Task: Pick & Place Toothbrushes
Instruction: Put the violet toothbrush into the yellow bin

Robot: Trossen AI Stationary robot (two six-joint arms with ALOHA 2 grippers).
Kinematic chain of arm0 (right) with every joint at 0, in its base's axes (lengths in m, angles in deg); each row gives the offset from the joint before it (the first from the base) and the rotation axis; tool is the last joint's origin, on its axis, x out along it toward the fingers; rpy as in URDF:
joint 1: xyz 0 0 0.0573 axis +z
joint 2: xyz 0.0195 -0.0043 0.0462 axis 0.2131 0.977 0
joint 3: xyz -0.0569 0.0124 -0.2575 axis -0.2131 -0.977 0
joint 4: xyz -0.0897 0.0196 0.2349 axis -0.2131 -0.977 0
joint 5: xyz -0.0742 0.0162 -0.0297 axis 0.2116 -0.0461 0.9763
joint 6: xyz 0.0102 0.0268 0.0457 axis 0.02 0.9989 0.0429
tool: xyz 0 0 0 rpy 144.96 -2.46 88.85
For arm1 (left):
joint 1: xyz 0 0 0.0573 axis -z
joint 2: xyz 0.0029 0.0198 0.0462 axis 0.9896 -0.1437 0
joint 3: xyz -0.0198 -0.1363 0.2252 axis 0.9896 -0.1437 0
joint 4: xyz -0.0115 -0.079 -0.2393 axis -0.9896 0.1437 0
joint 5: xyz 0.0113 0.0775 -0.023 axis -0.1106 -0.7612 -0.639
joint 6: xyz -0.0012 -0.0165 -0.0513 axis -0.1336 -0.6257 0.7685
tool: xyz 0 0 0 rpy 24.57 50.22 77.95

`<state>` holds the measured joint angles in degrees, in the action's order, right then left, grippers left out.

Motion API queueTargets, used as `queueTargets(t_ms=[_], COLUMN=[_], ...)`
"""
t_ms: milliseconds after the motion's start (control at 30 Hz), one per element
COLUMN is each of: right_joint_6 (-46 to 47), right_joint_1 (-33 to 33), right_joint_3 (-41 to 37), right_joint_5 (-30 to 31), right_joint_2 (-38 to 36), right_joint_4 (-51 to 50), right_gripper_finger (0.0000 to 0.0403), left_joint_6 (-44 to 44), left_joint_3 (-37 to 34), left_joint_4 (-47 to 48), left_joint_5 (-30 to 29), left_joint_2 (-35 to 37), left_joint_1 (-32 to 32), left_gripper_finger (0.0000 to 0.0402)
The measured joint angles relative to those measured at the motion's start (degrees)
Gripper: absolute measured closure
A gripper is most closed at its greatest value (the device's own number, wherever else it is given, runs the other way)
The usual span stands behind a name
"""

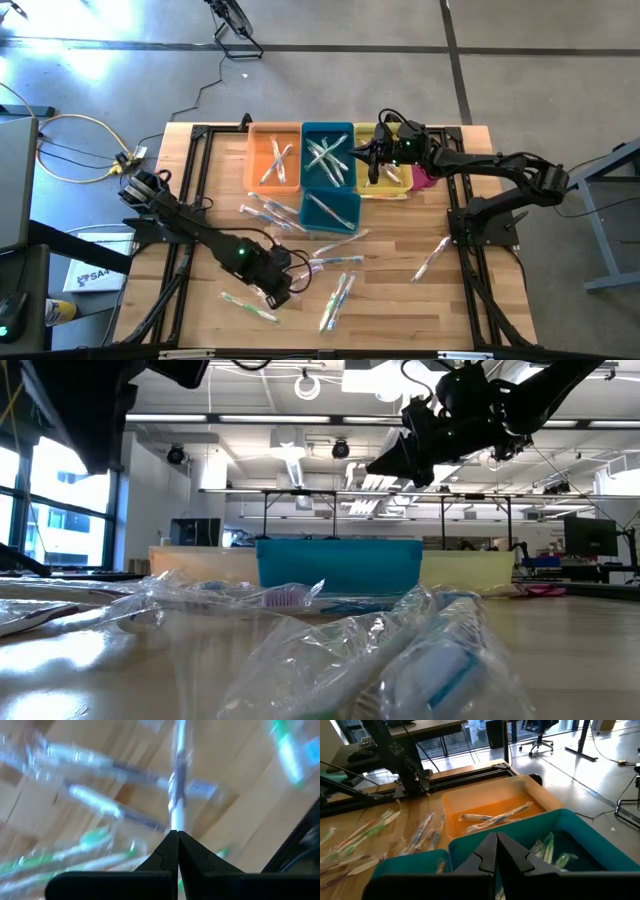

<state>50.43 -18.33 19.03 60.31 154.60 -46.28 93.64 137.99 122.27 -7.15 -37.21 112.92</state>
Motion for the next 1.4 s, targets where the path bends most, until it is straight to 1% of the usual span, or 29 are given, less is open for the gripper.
queueTargets(t_ms=[67,200,500,633,700,767,833,1033,1100,1200,1333,1400], right_joint_6=[0.01,0.04,-0.3,-0.38,-0.38,-0.38,-0.38,-0.38,-0.38,-0.38,-0.38,-0.38], right_joint_1=[0.02,0.0,0.0,0.0,0.01,0.0,0.02,0.0,0.02,0.01,0.0,0.02], right_joint_3=[0.0,0.0,0.01,0.01,0.0,0.01,-0.01,-0.01,-0.01,-0.01,-0.01,-0.01], right_joint_5=[0.0,0.09,0.1,0.09,0.09,0.09,0.09,0.09,0.09,0.11,0.1,0.09], right_joint_2=[0.01,0.01,-0.01,0.01,0.01,0.01,0.01,0.01,0.01,0.01,0.01,0.01], right_joint_4=[-0.31,-0.37,-0.4,-0.4,-0.38,-0.38,-0.4,-1.01,-0.97,-1.0,-0.99,-0.99], right_gripper_finger=[0.0399,0.0399,0.0399,0.0399,0.0399,0.0399,0.0399,0.0399,0.0399,0.0399,0.0399,0.0399], left_joint_6=[-0.54,-1.24,-1.38,-3.69,-4.83,-4.41,-4.02,-2.42,-2.26,-2.24,-2.24,-2.69], left_joint_3=[1.03,1.16,1.14,1.14,1.14,1.08,1.07,0.99,0.99,0.99,1.01,0.99], left_joint_4=[1.24,0.48,-3.13,-2.27,-2.2,-2.24,-2.28,-3.73,-4.9,-6.84,-7.64,-7.59], left_joint_5=[1.58,3.55,3.71,-0.22,-1.22,-1.4,-1.38,-0.88,-1.01,-1.46,-2.48,-4.0], left_joint_2=[-0.92,-1.14,-1.14,-1.14,-1.14,-1.14,-1.32,-1.64,-1.64,-1.64,-2.06,-2.41], left_joint_1=[-0.01,-0.02,-0.07,-0.07,-0.07,-0.09,-0.09,-0.04,-0.04,-0.04,-0.04,-0.04], left_gripper_finger=[0.0402,0.0402,0.0402,0.0401,0.0399,0.0388,0.037,0.029,0.0271,0.0257,0.0254,0.0254])
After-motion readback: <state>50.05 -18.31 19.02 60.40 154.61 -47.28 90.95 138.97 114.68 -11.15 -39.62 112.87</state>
